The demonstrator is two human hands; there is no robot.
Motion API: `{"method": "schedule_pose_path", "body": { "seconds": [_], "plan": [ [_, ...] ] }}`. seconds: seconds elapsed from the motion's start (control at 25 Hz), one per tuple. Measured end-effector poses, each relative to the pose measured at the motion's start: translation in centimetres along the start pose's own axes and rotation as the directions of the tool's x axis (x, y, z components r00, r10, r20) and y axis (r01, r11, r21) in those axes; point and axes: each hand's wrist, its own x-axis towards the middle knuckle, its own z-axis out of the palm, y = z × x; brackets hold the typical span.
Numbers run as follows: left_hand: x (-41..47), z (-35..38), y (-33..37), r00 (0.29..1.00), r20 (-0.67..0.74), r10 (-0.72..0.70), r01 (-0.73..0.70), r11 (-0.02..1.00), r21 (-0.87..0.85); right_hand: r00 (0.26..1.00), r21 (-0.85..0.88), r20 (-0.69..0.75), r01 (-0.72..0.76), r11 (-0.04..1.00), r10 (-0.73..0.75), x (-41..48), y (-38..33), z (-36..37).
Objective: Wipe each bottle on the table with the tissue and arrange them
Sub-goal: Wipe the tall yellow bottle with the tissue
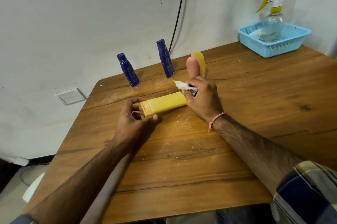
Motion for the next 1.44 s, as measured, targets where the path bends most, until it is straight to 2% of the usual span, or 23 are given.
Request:
{"method": "schedule_pose_path", "body": {
  "seconds": [0.2,0.32,0.4,0.48,0.56,0.6,0.64,0.72,0.8,0.88,0.96,1.0,1.04,1.12,1.16,1.2,1.24,1.32,1.36,1.4,1.44],
  "plan": [
    [-0.6,0.7,-0.4,0.993,-0.02,-0.113,0.113,0.993,-0.041,0.972,-0.067,0.235,0.031,0.997,-0.014,-0.1,0.3,0.2],
    [-0.7,1.2,-0.5,0.996,-0.041,-0.082,0.085,0.994,0.073,0.962,-0.148,0.271,0.019,0.989,0.022,-0.3,0.3,0.1],
    [-0.7,2.4,-0.3,0.994,-0.078,-0.072,0.079,0.993,0.092,0.931,-0.112,0.355,0.133,0.985,-0.085,-0.9,-0.8,0.6],
    [-0.7,3.6,-0.1,0.992,-0.127,-0.016,0.031,0.993,0.118,0.834,0.03,0.478,0.297,0.954,-0.275,-2.1,-2.5,1.4],
    [-0.6,4.2,-0.2,0.988,-0.151,0.044,-0.023,0.991,0.135,0.753,0.092,0.542,0.389,0.917,-0.373,-2.8,-3.4,1.8],
    [-0.6,4.1,-0.4,0.988,-0.15,0.04,-0.021,0.992,0.125,0.77,0.053,0.523,0.397,0.916,-0.365,-2.5,-3.1,1.6],
    [-0.5,3.9,-0.5,0.99,-0.137,0.026,-0.01,0.993,0.119,0.827,-0.04,0.474,0.364,0.931,-0.303,-1.9,-2.4,1.2],
    [-0.2,3.5,-0.6,0.995,-0.097,0.009,0.003,0.993,0.119,0.943,-0.286,0.325,0.174,0.942,-0.076,-0.4,-0.8,-0.1],
    [-0.1,3.3,-0.6,0.996,-0.089,0.011,-0.001,0.994,0.111,0.972,-0.387,0.234,0.071,0.919,0.023,-0.1,-0.4,-0.4],
    [-0.2,3.4,-0.5,0.993,-0.11,0.045,-0.032,0.992,0.121,0.944,-0.292,0.312,0.202,0.935,-0.107,-1.5,-2.4,0.9],
    [-0.5,3.4,-0.7,0.986,-0.134,0.104,-0.093,0.992,0.085,0.846,-0.139,0.438,0.399,0.906,-0.305,-3.6,-4.4,2.4],
    [-0.6,3.4,-0.8,0.982,-0.139,0.127,-0.119,0.991,0.066,0.819,-0.119,0.449,0.451,0.885,-0.357,-3.9,-4.7,2.8],
    [-0.6,3.3,-0.7,0.981,-0.137,0.136,-0.128,0.99,0.064,0.846,-0.158,0.412,0.433,0.887,-0.339,-3.6,-4.6,2.8],
    [-0.4,3.2,-0.5,0.987,-0.113,0.115,-0.105,0.991,0.084,0.967,-0.311,0.217,0.199,0.929,-0.135,-2.4,-3.6,2.3],
    [-0.4,3.2,-0.4,0.989,-0.102,0.104,-0.095,0.992,0.087,0.988,-0.348,0.141,0.109,0.931,-0.063,-2.2,-3.5,2.1],
    [-0.4,3.3,-0.4,0.99,-0.098,0.101,-0.093,0.992,0.085,0.988,-0.347,0.138,0.117,0.931,-0.073,-2.5,-3.7,2.2],
    [-0.4,3.3,-0.5,0.988,-0.106,0.107,-0.099,0.992,0.078,0.969,-0.314,0.194,0.21,0.926,-0.154,-3.0,-4.3,2.7],
    [-0.5,3.3,-0.6,0.981,-0.133,0.143,-0.136,0.989,0.059,0.876,-0.223,0.337,0.431,0.875,-0.345,-4.4,-5.4,3.6],
    [-0.6,3.3,-0.7,0.979,-0.133,0.152,-0.147,0.988,0.051,0.859,-0.224,0.357,0.459,0.859,-0.366,-4.6,-5.6,3.7],
    [-0.6,3.3,-0.6,0.982,-0.119,0.149,-0.143,0.988,0.053,0.893,-0.27,0.322,0.405,0.874,-0.314,-4.4,-5.4,3.6],
    [-0.6,3.3,-0.5,0.985,-0.1,0.14,-0.134,0.989,0.065,0.95,-0.328,0.237,0.273,0.904,-0.201,-4.0,-5.1,3.2]
  ]
}}
